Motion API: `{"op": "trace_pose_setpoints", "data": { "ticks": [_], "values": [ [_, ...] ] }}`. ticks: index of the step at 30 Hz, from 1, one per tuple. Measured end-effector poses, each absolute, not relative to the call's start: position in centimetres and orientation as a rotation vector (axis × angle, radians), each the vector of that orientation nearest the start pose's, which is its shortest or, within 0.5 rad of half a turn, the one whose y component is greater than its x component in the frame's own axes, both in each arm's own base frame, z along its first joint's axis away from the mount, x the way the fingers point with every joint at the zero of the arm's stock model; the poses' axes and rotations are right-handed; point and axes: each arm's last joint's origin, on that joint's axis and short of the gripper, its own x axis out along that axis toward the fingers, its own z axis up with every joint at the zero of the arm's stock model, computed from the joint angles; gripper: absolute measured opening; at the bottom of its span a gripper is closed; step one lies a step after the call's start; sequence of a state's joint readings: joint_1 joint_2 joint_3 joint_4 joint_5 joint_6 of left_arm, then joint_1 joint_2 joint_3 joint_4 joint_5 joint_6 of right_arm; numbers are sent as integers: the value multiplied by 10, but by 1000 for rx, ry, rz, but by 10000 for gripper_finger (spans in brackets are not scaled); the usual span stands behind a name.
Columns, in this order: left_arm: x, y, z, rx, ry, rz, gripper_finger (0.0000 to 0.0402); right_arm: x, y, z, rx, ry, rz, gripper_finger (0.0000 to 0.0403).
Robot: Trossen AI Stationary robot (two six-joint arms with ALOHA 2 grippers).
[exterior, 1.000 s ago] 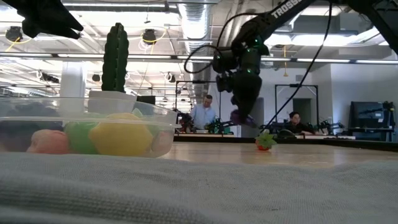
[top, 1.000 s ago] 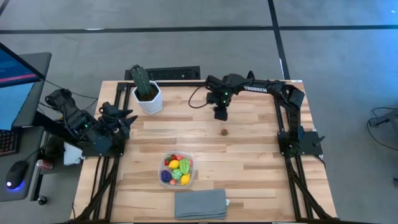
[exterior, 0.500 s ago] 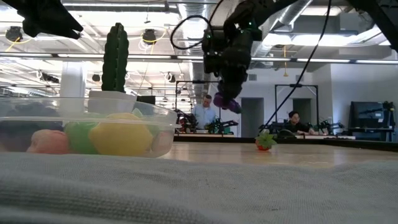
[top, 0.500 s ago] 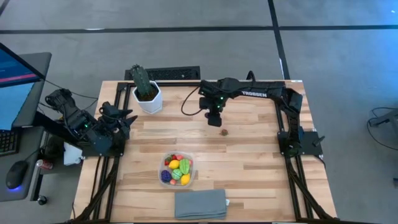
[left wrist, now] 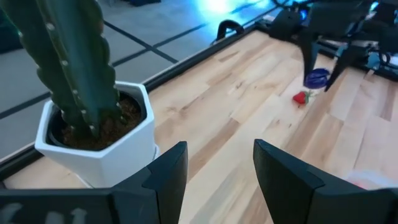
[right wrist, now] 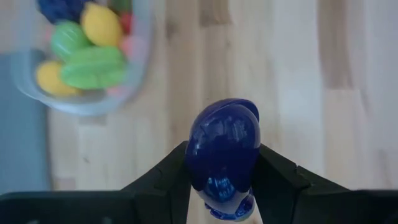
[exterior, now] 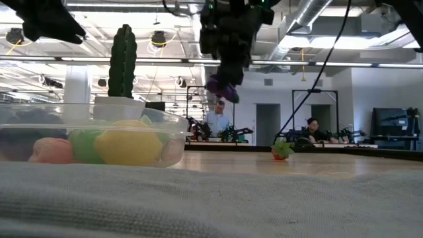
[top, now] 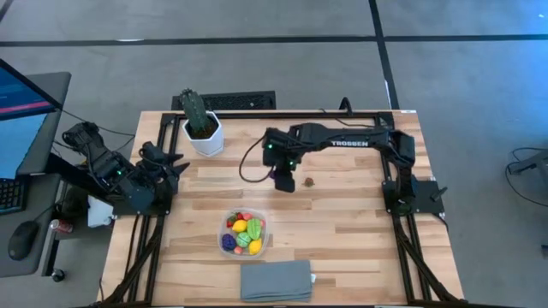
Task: Pick and placing Produce into tupperware
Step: Put the eggplant into the transparent bin
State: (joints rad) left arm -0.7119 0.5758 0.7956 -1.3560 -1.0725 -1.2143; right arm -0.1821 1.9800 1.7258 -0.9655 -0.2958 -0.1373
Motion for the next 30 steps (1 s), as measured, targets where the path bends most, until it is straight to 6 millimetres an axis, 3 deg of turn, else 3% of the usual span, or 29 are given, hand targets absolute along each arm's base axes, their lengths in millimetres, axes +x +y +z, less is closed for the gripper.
{"op": "trace_pose_setpoints", "data": {
  "ticks": [17,24,30],
  "values": [
    [61,-22,283,-299,499,589,174,434,24,275,293,951,189,164],
    [61,-22,282,-298,523,572,174,442,49,281,330,842,153,167],
    [61,-22,282,-285,529,567,174,451,64,273,383,804,140,165]
  ]
}}
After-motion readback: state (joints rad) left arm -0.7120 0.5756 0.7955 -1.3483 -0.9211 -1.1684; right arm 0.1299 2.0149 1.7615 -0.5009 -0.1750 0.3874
